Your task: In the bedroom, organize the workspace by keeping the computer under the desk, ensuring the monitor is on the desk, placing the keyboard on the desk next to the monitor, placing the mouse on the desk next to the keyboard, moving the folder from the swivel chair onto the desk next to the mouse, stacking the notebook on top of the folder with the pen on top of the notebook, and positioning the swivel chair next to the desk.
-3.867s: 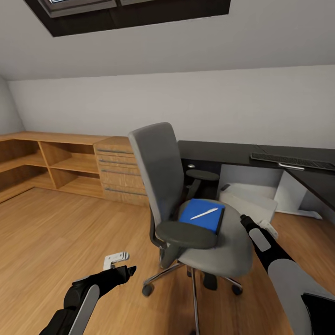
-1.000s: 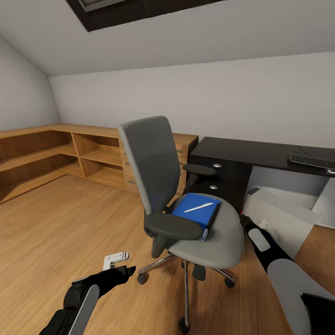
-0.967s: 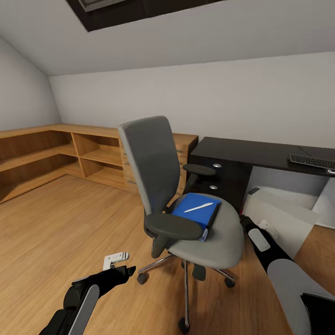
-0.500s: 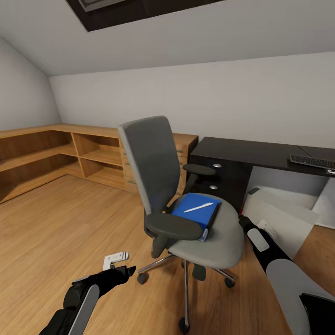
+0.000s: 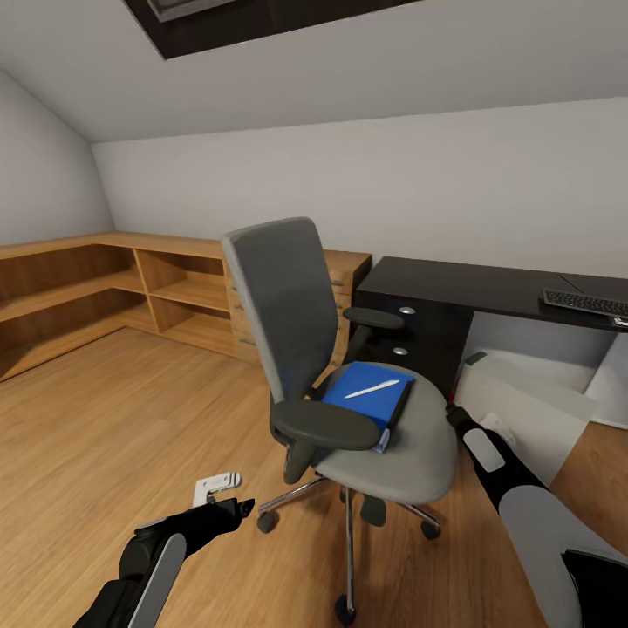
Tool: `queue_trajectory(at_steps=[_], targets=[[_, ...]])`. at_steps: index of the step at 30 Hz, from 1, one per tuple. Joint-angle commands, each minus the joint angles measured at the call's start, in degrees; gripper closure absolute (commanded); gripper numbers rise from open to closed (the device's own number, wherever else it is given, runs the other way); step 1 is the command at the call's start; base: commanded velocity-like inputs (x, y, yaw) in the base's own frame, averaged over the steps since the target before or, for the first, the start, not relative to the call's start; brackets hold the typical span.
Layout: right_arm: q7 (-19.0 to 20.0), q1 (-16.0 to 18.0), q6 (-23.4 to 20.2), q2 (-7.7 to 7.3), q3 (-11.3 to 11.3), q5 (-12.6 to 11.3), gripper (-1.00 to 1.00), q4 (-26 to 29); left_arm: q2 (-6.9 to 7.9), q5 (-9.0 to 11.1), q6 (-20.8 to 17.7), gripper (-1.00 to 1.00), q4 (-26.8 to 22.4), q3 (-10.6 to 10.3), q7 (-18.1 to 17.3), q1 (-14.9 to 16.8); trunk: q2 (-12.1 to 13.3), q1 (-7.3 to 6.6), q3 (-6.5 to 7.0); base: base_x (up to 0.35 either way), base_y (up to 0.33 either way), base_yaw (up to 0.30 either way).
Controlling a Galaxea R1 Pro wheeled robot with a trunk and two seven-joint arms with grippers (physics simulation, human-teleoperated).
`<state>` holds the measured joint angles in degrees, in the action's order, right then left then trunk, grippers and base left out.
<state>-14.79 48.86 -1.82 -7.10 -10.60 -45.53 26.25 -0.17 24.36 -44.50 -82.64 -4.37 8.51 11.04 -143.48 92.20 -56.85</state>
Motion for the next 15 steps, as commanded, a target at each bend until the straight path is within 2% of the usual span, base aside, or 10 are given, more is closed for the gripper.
queue_trajectory(at_steps=[1, 9, 15], targets=[[-0.2, 0.0, -0.4, 0.00, 0.0, -0.4, -1.00, 0.1, 0.00, 0.6, -0.2, -1.00, -0.1, 0.0, 0.5, 0.0, 0.0, -0.01, -0.06, 0.000, 0.000, 0.000], [-0.2, 0.0, -4.6, -0.02, -0.2, -0.8, -1.00, 0.1, 0.00, 0.6, -0.2, -1.00, -0.1, -0.1, 0.5, 0.0, 0.0, -0.01, -0.06, 0.000, 0.000, 0.000], [-0.2, 0.0, -6.2, -0.14, -0.3, -3.3, -1.00, 0.2, 0.00, 0.7, -0.2, -1.00, -0.1, -0.1, 0.5, 0.0, 0.0, -0.01, -0.06, 0.000, 0.000, 0.000]])
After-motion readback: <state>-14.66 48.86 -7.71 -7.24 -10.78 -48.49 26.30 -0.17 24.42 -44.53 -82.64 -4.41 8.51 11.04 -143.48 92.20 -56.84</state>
